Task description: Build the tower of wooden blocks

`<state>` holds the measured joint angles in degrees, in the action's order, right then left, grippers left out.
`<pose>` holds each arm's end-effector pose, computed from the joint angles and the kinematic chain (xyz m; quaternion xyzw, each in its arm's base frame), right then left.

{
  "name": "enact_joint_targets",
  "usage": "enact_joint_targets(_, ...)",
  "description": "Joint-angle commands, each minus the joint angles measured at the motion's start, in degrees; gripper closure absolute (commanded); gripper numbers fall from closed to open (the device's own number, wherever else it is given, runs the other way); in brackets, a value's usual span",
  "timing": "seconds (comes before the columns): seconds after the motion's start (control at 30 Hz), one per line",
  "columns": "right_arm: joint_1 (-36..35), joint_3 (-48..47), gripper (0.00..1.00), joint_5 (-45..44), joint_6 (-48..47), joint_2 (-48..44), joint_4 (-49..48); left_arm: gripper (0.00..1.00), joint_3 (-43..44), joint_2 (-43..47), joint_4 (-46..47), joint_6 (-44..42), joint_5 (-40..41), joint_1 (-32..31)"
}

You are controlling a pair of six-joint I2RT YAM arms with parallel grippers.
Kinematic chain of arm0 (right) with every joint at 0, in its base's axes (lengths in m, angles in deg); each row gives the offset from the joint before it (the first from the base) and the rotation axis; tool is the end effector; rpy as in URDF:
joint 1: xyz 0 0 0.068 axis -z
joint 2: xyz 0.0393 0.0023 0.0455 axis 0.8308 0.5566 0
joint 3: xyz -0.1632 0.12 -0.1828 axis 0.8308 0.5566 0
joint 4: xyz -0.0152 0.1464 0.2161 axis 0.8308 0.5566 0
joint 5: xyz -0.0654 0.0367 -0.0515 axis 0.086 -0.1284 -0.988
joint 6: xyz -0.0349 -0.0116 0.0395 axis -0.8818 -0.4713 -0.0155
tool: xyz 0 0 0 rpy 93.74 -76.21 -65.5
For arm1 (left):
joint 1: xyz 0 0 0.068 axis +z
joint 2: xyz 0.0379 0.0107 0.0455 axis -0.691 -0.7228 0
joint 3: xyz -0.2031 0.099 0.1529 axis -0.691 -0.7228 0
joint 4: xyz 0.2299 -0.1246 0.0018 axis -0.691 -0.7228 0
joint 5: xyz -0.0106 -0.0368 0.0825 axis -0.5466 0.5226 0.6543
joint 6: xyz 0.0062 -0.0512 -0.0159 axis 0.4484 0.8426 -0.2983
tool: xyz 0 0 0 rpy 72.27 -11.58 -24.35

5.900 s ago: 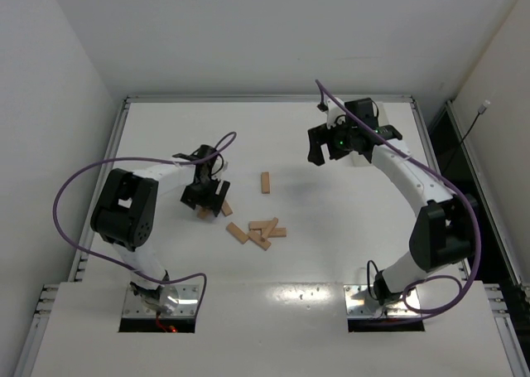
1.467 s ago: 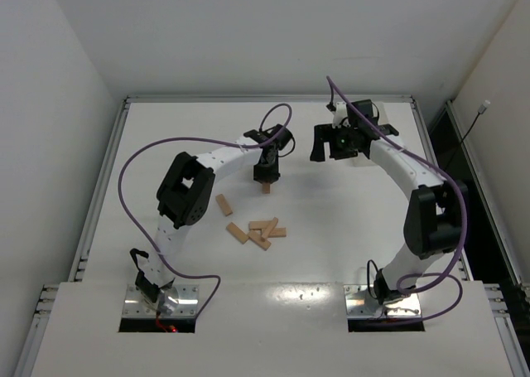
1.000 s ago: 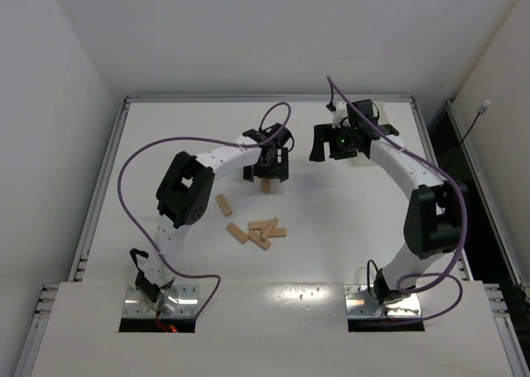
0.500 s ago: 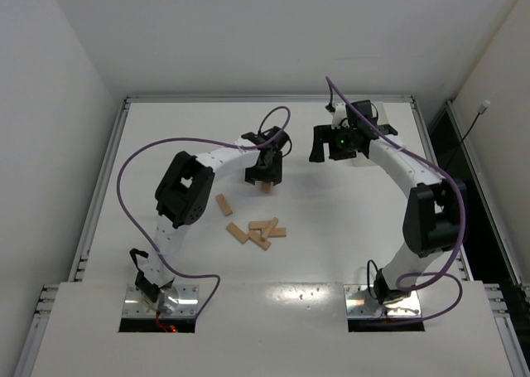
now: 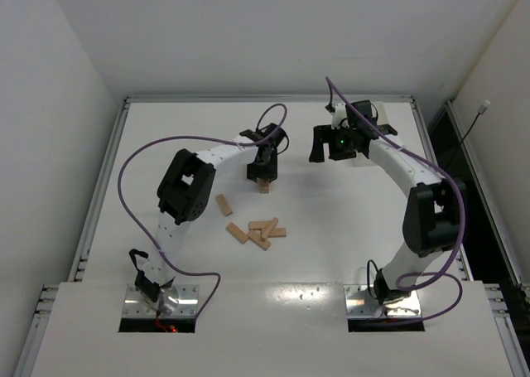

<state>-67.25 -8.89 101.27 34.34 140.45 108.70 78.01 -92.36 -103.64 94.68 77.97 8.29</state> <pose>0.3571 0.0806 0.2453 -0.0436 0.9336 0.2016 0.2930 0.3836 -0.2643 0.1598 -0.0507 0.9772 -0.0344 0.2033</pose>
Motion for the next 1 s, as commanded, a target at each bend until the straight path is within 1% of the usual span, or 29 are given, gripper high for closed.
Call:
enact_joint_targets(0.0, -0.36, -2.7, 0.24, 1.16, -0.48, 0.57, -1.16, 0.57, 2.36, -1.1, 0.45, -0.51, -1.09, 0.53)
enact_joint_targets(0.03, -0.36, -2.7, 0.24, 1.16, -1.0, 0.57, -1.16, 0.57, 2.36, -1.63, 0.45, -0.51, -1.09, 0.53)
enact_joint_targets(0.2, -0.36, -2.7, 0.24, 1.16, -1.0, 0.57, -1.16, 0.69, 2.36, -1.63, 0.45, -0.51, -1.62, 0.53)
enact_joint_targets(0.3, -0.36, -2.7, 0.24, 1.16, -1.0, 0.57, -1.16, 0.81, 2.36, -1.63, 0.45, 0.02, -1.62, 0.53)
enact_joint_targets(0.33, -0.36, -2.7, 0.24, 1.16, -1.0, 0.57, -1.16, 0.89, 2.36, -1.63, 0.45, 0.02, -1.62, 0.53)
enact_joint_targets(0.37, -0.36, -2.7, 0.24, 1.16, -1.0, 0.57, -1.16, 0.92, 2.36, -1.63, 0.45, 0.02, -1.01, 0.53)
enact_joint_targets(0.43, -0.36, -2.7, 0.24, 1.16, -1.0, 0.57, -1.16, 0.97, 2.36, -1.63, 0.45, 0.02, -0.05, 0.53)
enact_joint_targets(0.53, -0.36, -2.7, 0.24, 1.16, -1.0, 0.57, -1.16, 1.0, 1.23, -1.63, 0.45, 0.55, 1.97, 1.58)
enact_joint_targets(0.7, -0.36, -2.7, 0.24, 1.16, -1.0, 0.57, -1.16, 1.0, 0.61, -1.63, -0.16, 1.87, 3.39, 2.81)
enact_joint_targets(0.83, -0.36, -2.7, 0.24, 1.16, -1.0, 0.57, -1.16, 1.0, -0.01, -1.63, -0.16, 1.87, 1.55, 2.81)
enact_joint_targets(0.87, -0.36, -2.7, 0.24, 1.16, -1.0, 0.57, -1.16, 0.98, -0.01, -1.63, 0.36, 1.87, 1.54, 2.81)
enact_joint_targets(0.9, -0.36, -2.7, 0.24, 1.16, -1.0, 0.57, -1.16, 0.92, -0.01, -1.63, 0.36, 1.87, 1.54, 2.81)
enact_joint_targets(0.93, -0.36, -2.7, 0.24, 1.16, -1.0, 0.57, -1.16, 0.81, -0.01, -1.63, 0.36, 1.87, 0.93, 2.81)
enact_joint_targets(0.97, -0.36, -2.7, 0.24, 1.16, -1.0, 0.57, -1.16, 0.75, -0.01, -1.63, 0.36, 1.87, 0.93, 2.81)
